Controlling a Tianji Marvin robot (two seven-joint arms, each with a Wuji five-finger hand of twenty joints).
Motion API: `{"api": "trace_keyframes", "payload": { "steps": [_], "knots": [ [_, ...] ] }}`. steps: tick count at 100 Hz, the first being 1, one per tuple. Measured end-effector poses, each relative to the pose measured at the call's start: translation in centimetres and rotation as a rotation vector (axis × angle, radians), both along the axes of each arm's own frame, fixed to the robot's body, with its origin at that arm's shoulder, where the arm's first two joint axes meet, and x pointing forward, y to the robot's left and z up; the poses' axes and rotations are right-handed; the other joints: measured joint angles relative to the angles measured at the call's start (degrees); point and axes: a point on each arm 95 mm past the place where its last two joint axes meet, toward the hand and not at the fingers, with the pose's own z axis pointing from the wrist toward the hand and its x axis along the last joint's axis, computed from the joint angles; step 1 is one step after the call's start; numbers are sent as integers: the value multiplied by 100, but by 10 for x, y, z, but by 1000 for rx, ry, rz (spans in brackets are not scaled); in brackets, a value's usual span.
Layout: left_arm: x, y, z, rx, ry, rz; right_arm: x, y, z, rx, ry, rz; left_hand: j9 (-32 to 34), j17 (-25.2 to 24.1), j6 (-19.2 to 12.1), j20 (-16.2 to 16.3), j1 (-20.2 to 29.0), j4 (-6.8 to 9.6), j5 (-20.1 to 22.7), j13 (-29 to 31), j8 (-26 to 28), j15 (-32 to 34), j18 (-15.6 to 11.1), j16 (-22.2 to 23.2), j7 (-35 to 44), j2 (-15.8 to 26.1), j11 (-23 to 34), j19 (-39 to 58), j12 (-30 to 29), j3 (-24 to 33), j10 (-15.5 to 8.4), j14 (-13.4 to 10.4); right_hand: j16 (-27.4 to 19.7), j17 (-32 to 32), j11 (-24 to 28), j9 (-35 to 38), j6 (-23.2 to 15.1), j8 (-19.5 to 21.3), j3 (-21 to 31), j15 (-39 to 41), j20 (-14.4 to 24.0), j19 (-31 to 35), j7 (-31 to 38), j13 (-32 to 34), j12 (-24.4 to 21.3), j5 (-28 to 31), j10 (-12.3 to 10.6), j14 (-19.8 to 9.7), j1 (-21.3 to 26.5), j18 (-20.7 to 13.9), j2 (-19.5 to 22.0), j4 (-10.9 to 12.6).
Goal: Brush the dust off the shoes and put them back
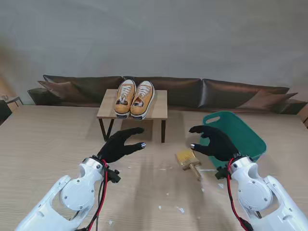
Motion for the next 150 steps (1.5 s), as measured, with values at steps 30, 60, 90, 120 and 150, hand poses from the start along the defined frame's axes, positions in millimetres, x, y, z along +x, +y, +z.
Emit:
{"api": "trace_keyframes", "payload": {
  "steps": [30, 60, 90, 120, 150],
  "knots": [
    [1, -1, -1, 20, 9, 9, 0, -1, 0, 0, 1, -3, 0, 0, 0, 0, 0, 0, 0, 0, 0, 0, -2, -1, 0, 0, 0, 0, 0, 0, 0, -1, 0, 0, 0, 0, 0, 0, 0, 0, 0, -7, 0, 0, -1, 0, 0, 0, 0, -1, 1, 0],
    [3, -1, 1, 133, -34, 10, 0, -1, -1, 6, 10, 4, 1, 1, 0, 1, 0, 0, 0, 0, 0, 0, -3, -1, 0, 0, 0, 0, 0, 0, 1, -1, 0, 0, 0, 0, 0, 0, 0, 0, 0, -8, 0, 0, -1, 0, 0, 0, 0, -1, 1, 0],
    [6, 13, 48, 349, -61, -65, -1, 0, -4, 39, 19, 18, 4, 161, 0, 144, 0, 0, 1, 12, -1, 141, -2, 90, 0, -3, 16, 17, 28, 217, 1, -1, 0, 0, 0, 0, 0, 0, 0, 0, 0, -8, 0, 0, -2, 0, 0, 0, 0, -1, 2, 1],
    [21, 45, 92, 508, -113, -59, -2, 2, -6, 52, 32, 27, 6, 362, -63, 486, -6, 0, 1, 154, -1, 485, -3, 379, 0, -112, 104, 240, 298, 463, -8, -5, 0, 0, 0, 0, 0, 0, -1, 0, 0, -11, 0, 0, -2, 0, 0, 0, 0, -1, 8, 1],
    [47, 68, 113, 654, -168, -68, -2, 4, -9, 59, 51, 35, 7, 589, -230, 1824, -157, 0, 1, 311, -39, 1824, -227, 1729, 0, -537, 419, 906, 1328, 1273, -36, -107, 0, 0, 0, 0, -1, 0, -1, 0, 0, -19, 0, 0, -2, 0, 0, 0, 0, -1, 12, 52]
  ]
}}
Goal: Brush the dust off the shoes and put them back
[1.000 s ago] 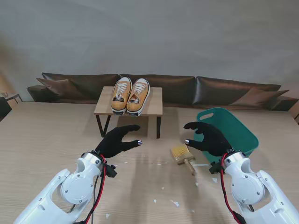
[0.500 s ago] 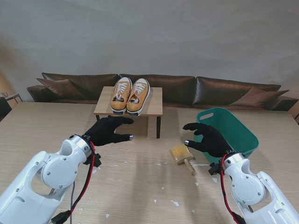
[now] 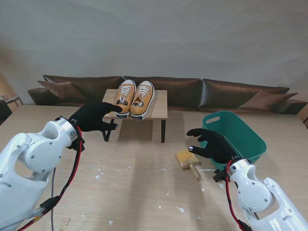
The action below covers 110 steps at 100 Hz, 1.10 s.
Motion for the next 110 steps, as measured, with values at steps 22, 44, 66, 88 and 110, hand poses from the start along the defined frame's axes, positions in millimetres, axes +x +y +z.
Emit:
{"api": "trace_keyframes", "payload": {
  "steps": [22, 44, 66, 88, 110],
  "knots": [
    [29, 12, 3, 130, 26, 8, 0, 0, -1, 6, 12, 3, 0, -722, -205, 414, -122, -12, -87, -5, -110, 2088, -562, 1586, -13, -358, 544, 3751, 1729, 466, -60, -229, 0, 0, 0, 0, 0, 0, -63, 0, 0, -3, 0, 0, 0, -1, 0, 0, 0, 0, 1, 1],
    [59, 19, -3, 212, 93, 1, 0, 0, -1, 16, 19, 0, -261, -790, -541, 269, -126, -14, -662, -5, -345, 3198, -824, 2268, -252, -590, 1323, 4898, 2971, 601, -181, -506, 0, 0, 0, 0, 0, 0, -63, 0, 0, -31, 0, 0, -1, -1, 0, 0, 0, 0, 2, 1],
    [83, 23, -12, 253, 147, 13, 1, -1, -1, 23, 24, -2, -542, -876, -690, 269, -228, -14, -1268, -14, -659, 3291, -859, 2337, -578, -590, 1522, 4902, 3126, 719, -205, -546, 0, 0, 0, 0, -1, 0, -63, 0, 0, -38, 0, 0, -1, -1, 0, 0, 0, 0, 3, 1],
    [98, 26, -22, 242, 138, 48, 3, -1, -2, 27, 30, -6, -694, -940, -689, 264, -343, -30, -1525, -22, -813, 3292, -860, 2340, -666, -590, 1588, 4902, 3129, 749, -207, -546, 0, 0, 0, 3, -1, 0, -63, 0, 0, -40, 0, 1, -1, -1, 0, 0, 0, 0, 4, 1],
    [110, 25, -32, 192, 151, 56, 3, -1, -2, 27, 41, -8, -694, -942, -718, 258, -343, -31, -1529, -22, -827, 3292, -860, 2340, -664, -590, 1589, 4902, 3129, 749, -206, -546, 0, 0, 0, 10, -1, 0, -63, 0, 0, -78, 0, 2, -1, -1, 0, 0, 0, 0, 10, 1]
  ]
}}
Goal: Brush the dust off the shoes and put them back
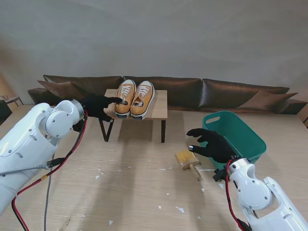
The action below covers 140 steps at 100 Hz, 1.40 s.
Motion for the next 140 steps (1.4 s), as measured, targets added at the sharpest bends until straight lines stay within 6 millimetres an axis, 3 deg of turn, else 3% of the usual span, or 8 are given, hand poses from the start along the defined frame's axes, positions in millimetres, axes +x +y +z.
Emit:
{"api": "trace_keyframes", "payload": {
  "steps": [28, 44, 59, 87, 109, 116, 121, 140],
  "knots": [
    [9, -9, -2, -5, 7, -16, 0, 0, -1, 3, 11, -1, 0, -1, 24, -3, 0, 0, 447, 0, 179, 1, 5, 0, 341, 0, 0, 0, 0, 0, 17, 46, 0, 0, 0, 5, 0, 0, -11, 0, 0, -3, 0, 1, 0, 0, 0, 0, 0, 0, 78, 0],
    [14, -17, -2, -7, -28, 19, 0, 1, -1, 5, 15, 0, 89, -1, -80, -3, 0, 0, 1067, 0, 1213, 1, 84, 0, 917, 0, 59, 0, 0, -1, 26, 53, 0, 0, 0, 6, 0, 0, -12, 0, 0, -4, 0, 1, 0, 0, 0, 0, 0, 0, 79, 0],
    [17, -26, -6, 8, -35, 35, 0, 1, -1, 10, 22, 0, 97, -1, -25, -3, 0, 0, 1072, 9, 2231, 13, 89, 0, 1414, 0, 72, 0, 0, -2, 29, 55, 0, 0, 0, 7, 0, 0, -12, 0, 64, -7, 0, 1, 0, 0, 0, 1, 0, 0, 79, 1],
    [19, -37, -10, 10, -62, 85, 0, 1, -2, 18, 30, -3, 110, -1, -25, -3, -240, 38, 1308, 12, 2975, 69, 93, -1, 1928, -167, 124, -3, 41, 22, 55, 86, 0, 0, 0, 8, 34, 0, -12, 0, 66, -18, 0, 1, 0, 0, 0, 2, 0, 0, 78, 1],
    [20, -42, -12, 36, -80, 99, 0, 2, -3, 22, 37, -2, 169, -1, -25, -3, -386, -65, 1104, 12, 3941, 225, 93, 0, 2451, -461, 325, -3, 233, 191, 80, 86, 0, 0, 0, 8, 84, 0, -12, 0, 66, -24, 0, 1, 0, 0, 0, 3, 0, 0, 86, 1],
    [19, -43, -12, 37, -79, 100, -1, 2, -3, 23, 38, -2, 169, -1, 23, -3, -308, -292, 1097, 13, 4354, 285, 94, 0, 2459, -565, 363, -3, 294, 207, 147, 86, 0, 0, 0, 9, 85, 0, -12, 0, 66, -24, 0, 1, -1, 0, 0, 3, 0, 0, 154, 0],
    [19, -43, -14, 40, -72, 100, -1, 2, -3, 24, 37, -3, 168, 0, 166, -3, -186, -463, 1483, 76, 4680, 329, 95, 0, 4149, -590, 400, -3, 317, 142, 172, 86, 0, 0, 0, 10, 85, 0, -12, 0, 67, -25, 0, 1, -1, 0, 0, 4, 0, 0, 154, 1],
    [14, -45, -23, 49, -74, 109, -1, 4, -3, 33, 25, -14, 86, 87, 313, -2, 301, -493, 907, 214, 5140, 419, 99, 0, 4818, -808, 450, 2, 381, 241, 279, 58, 0, 0, 0, 16, 95, 0, -12, 0, 67, -26, 0, 2, -1, 0, 0, 5, 0, 0, 154, 1]
  ]
}}
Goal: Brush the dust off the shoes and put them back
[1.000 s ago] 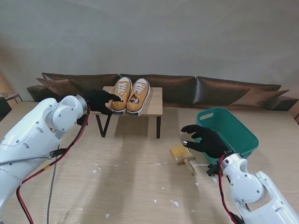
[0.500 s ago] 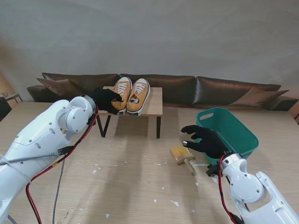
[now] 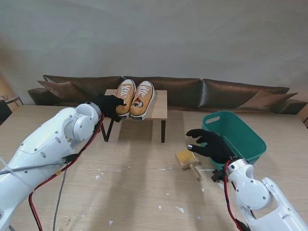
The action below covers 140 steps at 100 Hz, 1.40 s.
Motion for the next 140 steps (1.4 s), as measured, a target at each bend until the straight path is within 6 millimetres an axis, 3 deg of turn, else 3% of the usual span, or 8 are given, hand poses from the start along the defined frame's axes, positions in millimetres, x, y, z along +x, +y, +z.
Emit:
{"api": "trace_keyframes", "payload": {
  "steps": [30, 31, 33, 39, 73, 76, 90, 140],
  "knots": [
    [-2, -1, -8, -10, -42, 11, 0, 2, -2, 1, 4, -1, 600, 583, 73, 108, 140, -9, -96, 656, 284, 441, 93, 2, 715, -99, 576, 353, 376, 168, 25, -91, 0, 0, 1, 65, 5, 0, 5, 0, 1, 0, 0, 1, 0, 0, 0, 2, 0, 0, 0, 0],
    [-2, -1, -8, -12, -46, 11, 0, 2, -2, 1, 4, -2, 650, 638, 73, 117, 136, -9, -53, 687, 328, 460, 95, 2, 1051, -99, 598, 359, 382, 169, 12, -93, 0, 0, 1, 65, 5, 0, 5, 0, 1, 0, 0, 1, 0, 0, 0, 2, 0, 0, 0, 0],
    [-2, -1, -10, -15, -57, 11, 1, 2, -2, 1, 5, -2, 711, 708, 30, 142, 130, -9, 671, 742, 473, 505, 109, 2, 1693, -100, 660, 372, 423, 184, 2, -97, 0, 0, 1, 65, 6, 0, 5, 0, 1, 0, 0, 1, 0, 0, 0, 2, 0, 0, 0, 0],
    [-3, 0, -15, -18, -84, 6, 1, 2, -2, 1, 6, -2, 879, 890, -10, 147, 65, -9, 739, 970, 611, 567, 185, -8, 1961, -222, 795, 433, 465, 313, -3, -125, 0, 0, 1, 65, 6, 0, 5, 0, 1, -1, 0, 2, 0, 0, 0, 2, 0, 0, 0, 0],
    [-9, 6, -21, -5, -191, -51, 2, 2, -4, 8, 13, -4, 1614, 1496, -76, -251, 72, -17, 1109, 1573, 407, 647, 350, -364, 1905, -527, 853, 655, 1065, 325, -60, -145, 0, 0, 1, 65, 44, 0, 13, 0, 3, -1, 0, 2, 0, 0, 1, 4, 0, 0, 67, 0],
    [-10, 6, -22, -8, -196, -53, 2, 2, -4, 9, 13, -5, 1646, 1521, -86, -291, 76, -134, 1120, 1578, 402, 647, 353, -377, 1896, -529, 853, 659, 1105, 325, -73, -145, 0, 0, 1, 65, 45, 0, 13, 0, 3, -1, 0, 2, 0, 0, 1, 4, 0, 0, 67, 0],
    [-11, 8, -21, -6, -201, -60, 2, 3, -5, 11, 17, -4, 1805, 1638, -93, -444, 121, -257, 1165, 1781, 363, 647, 362, -493, 1848, -544, 808, 721, 1196, 324, -134, -147, 0, 0, 1, 65, 51, 0, 13, 0, 3, -1, 0, 3, 0, 0, 1, 5, 0, 0, 67, 0],
    [-25, 17, -4, 4, -302, -92, 2, 3, -6, 15, 31, 2, 2544, 2058, -93, -884, 257, -258, 1417, 2299, 169, 570, 430, -704, 1745, -846, 602, 880, 1217, 92, -349, -187, 0, 0, 2, 65, 56, 0, 13, 0, 4, -56, 0, 3, 0, 0, 1, 15, 0, 0, 67, 0]
  ]
}}
